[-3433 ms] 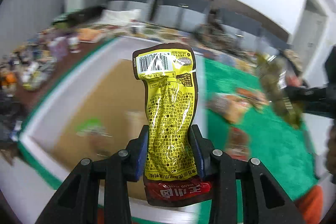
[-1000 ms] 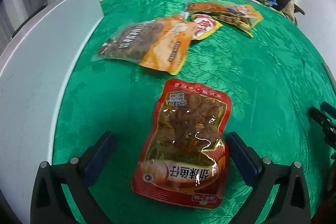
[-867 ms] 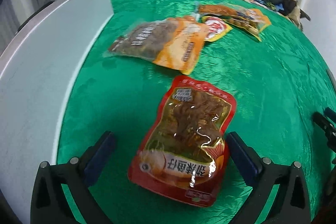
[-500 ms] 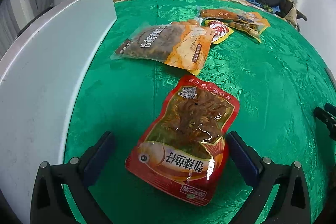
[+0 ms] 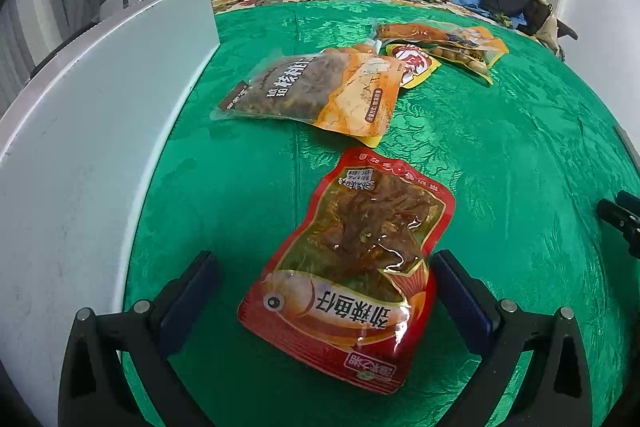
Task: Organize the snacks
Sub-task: 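Move the left tool over the red fish-printed packet on the bed, then grasp the yellow cartoon-printed packet with the right tool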
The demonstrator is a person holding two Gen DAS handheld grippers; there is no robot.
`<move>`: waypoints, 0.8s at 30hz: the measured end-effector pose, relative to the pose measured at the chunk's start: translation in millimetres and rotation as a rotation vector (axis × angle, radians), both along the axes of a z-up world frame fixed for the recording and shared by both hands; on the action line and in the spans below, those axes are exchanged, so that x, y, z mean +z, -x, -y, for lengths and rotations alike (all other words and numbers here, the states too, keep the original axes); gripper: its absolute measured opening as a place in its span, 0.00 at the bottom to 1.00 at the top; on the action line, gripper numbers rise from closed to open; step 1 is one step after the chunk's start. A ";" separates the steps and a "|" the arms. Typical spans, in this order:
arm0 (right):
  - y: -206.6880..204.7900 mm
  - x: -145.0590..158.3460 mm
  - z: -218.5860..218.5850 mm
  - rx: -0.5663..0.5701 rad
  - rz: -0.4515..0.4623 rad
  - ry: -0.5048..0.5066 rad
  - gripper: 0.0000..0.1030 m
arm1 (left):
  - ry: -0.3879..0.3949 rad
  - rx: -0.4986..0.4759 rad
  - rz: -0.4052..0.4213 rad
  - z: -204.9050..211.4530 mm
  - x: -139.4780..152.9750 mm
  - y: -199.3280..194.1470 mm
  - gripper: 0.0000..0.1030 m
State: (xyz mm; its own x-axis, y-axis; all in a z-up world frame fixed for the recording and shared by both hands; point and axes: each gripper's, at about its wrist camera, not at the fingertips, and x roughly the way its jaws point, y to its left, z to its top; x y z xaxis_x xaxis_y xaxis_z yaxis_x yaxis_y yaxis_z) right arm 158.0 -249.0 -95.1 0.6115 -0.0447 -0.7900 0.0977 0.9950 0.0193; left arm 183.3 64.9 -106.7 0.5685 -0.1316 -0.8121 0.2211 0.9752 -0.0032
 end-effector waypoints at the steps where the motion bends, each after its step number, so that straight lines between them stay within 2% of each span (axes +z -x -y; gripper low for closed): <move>1: 0.0 0.0 0.1 0.000 0.000 0.000 0.79 | 0.000 -0.003 0.000 -0.1 -0.1 -0.4 1.00; 10: -2.3 -0.5 -1.0 0.012 -0.003 -0.007 0.82 | 0.006 -0.026 0.000 -2.6 -0.7 -2.2 1.00; 13: -21.4 6.3 -11.6 0.073 -0.073 -0.042 0.81 | 0.006 -0.027 0.000 -2.4 -0.7 -2.2 1.00; 16: -50.4 34.0 -53.2 0.254 -0.032 -0.124 0.81 | 0.006 -0.027 0.000 -2.5 -0.7 -2.2 1.00; 18: -77.5 54.3 -95.2 0.406 -0.017 -0.118 0.81 | 0.006 -0.027 0.000 -2.6 -0.6 -2.1 1.00; 20: -115.4 68.8 -145.0 0.576 -0.049 -0.116 0.80 | 0.006 -0.027 0.000 -2.4 -0.6 -2.3 1.00; 23: -158.1 70.6 -205.5 0.751 -0.109 -0.052 0.80 | 0.006 -0.027 0.000 -2.4 -0.5 -2.3 1.00; 24: -171.8 66.4 -227.7 0.800 -0.131 0.011 0.80 | 0.006 -0.027 0.000 -2.3 -0.5 -2.3 1.00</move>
State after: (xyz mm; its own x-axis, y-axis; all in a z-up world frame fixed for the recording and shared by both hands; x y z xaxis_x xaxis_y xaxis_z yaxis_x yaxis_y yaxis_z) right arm 329.9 -21.3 -28.7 0.3643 0.3588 -0.8594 -0.6429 0.7645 0.0467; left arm 185.6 67.2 -107.2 0.5644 -0.1515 -0.8115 0.2470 0.9690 -0.0091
